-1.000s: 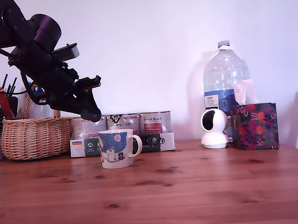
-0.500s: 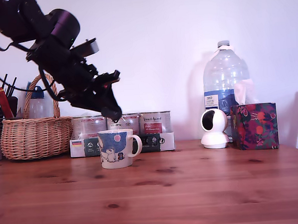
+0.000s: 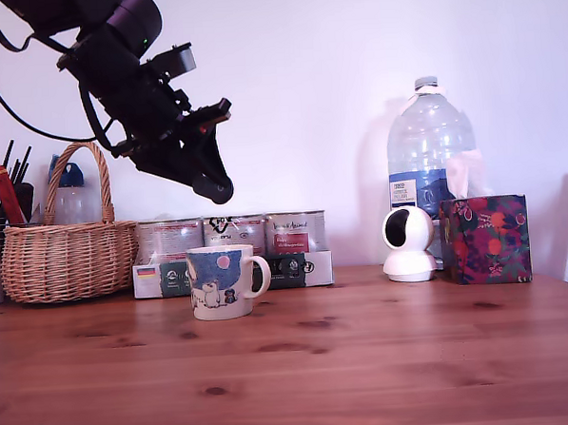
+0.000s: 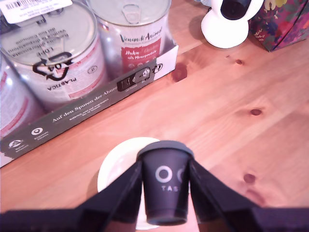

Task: Pick up the coffee capsules from the table one by one and drop them inside the nearest coffee cup

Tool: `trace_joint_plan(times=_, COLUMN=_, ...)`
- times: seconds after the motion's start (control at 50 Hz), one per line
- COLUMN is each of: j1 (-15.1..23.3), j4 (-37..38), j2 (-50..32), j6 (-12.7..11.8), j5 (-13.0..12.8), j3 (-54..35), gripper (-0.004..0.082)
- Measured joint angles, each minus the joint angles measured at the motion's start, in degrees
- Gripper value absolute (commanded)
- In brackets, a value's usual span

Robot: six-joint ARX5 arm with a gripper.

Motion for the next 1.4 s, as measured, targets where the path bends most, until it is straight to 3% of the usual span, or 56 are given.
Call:
trace_joint_plan(times=0.3, j1=0.0, j4=-7.1, j2=5.8, j6=0.9, j5=0.0, j3=8.5, gripper=0.0178)
trace_joint_plan(times=0.6, j1=0.0, j4=-12.6, j2=11.6, j6=1.1, j5=-0.2, j3=11.0, gripper=0.0178)
trace_joint_plan(times=1.28, j1=0.0, j4=-12.0, j2=11.8, j6=2.6, j5=-1.4, j3=13.0, gripper=0.0188)
trace_joint_plan(times=1.34, j1=0.0, j4=-11.7, j2=11.8, j6=2.6, j5=-1.4, j3=13.0, gripper=0.0286)
trace_joint_plan(times=1.4, j1=0.0, j4=-11.7, j2=11.8, j6=2.6, j5=-1.4, j3=13.0, gripper=0.0513)
